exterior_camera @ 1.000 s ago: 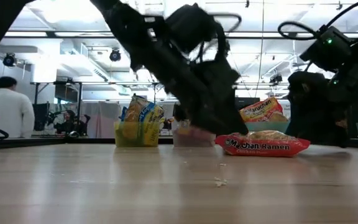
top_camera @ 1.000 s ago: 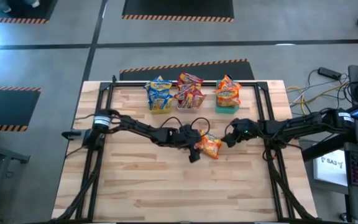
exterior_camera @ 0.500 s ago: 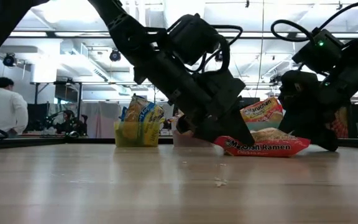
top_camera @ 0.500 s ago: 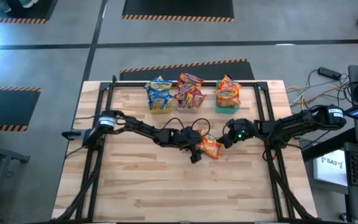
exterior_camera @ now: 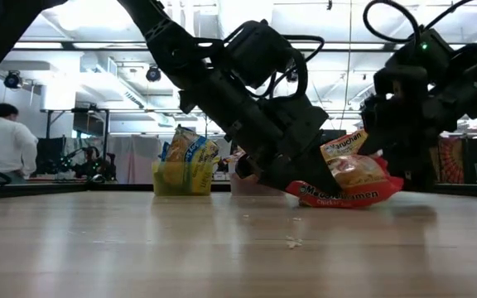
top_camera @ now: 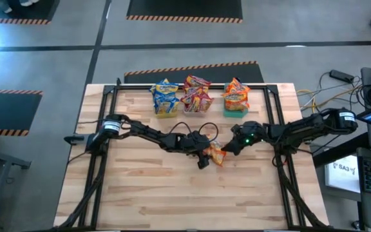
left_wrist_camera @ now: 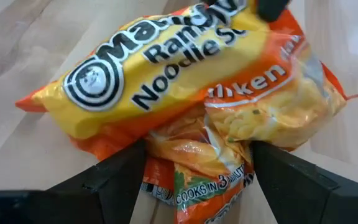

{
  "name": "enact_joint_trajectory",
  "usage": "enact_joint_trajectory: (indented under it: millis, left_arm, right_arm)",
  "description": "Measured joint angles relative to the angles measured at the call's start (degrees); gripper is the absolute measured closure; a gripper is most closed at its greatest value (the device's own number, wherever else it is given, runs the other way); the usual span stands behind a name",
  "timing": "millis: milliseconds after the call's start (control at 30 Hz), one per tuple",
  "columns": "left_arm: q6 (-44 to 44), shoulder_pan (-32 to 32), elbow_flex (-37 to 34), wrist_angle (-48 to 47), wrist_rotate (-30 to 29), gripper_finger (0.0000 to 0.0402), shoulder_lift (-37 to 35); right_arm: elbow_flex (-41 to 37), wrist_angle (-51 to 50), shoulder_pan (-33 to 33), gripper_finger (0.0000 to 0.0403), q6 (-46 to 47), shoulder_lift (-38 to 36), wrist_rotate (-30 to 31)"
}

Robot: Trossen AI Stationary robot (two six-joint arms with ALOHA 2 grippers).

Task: Sort Maruchan noodles
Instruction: Put the orange noodle into the green bin

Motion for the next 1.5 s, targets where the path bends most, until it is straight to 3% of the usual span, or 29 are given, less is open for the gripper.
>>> enact_joint_trajectory:
  millis: [167,433,567,1033,1500]
  left_arm:
    - [-0.1,0.0,-0.1,-0.2,0.0,0.0126,0.1]
    - [-0.1,0.2,-0.1,-0.2,0.1,0.0126,0.1]
    - [0.0,0.3,-0.2,0.0,0.2,0.0126,0.1]
    - [0.0,0.3,-0.2,0.8,0.2,0.0126,0.4]
    - [1.6,0.5,-0.3,3.7,0.2,0.0126,0.6]
  right_arm:
    - [0.2,-3.4,0.0,0.0259,-1.6,0.0,2.6]
    - [0.2,-4.2,-0.7,0.0252,0.9,0.1,-0.1]
    - [0.2,-4.1,-2.7,0.0229,1.8,0.1,-4.9]
    - [0.2,-11.5,-7.1,0.014,3.7,0.3,-5.1]
    - [0.0,-8.9,-7.1,0.0137,5.8,0.4,-4.1]
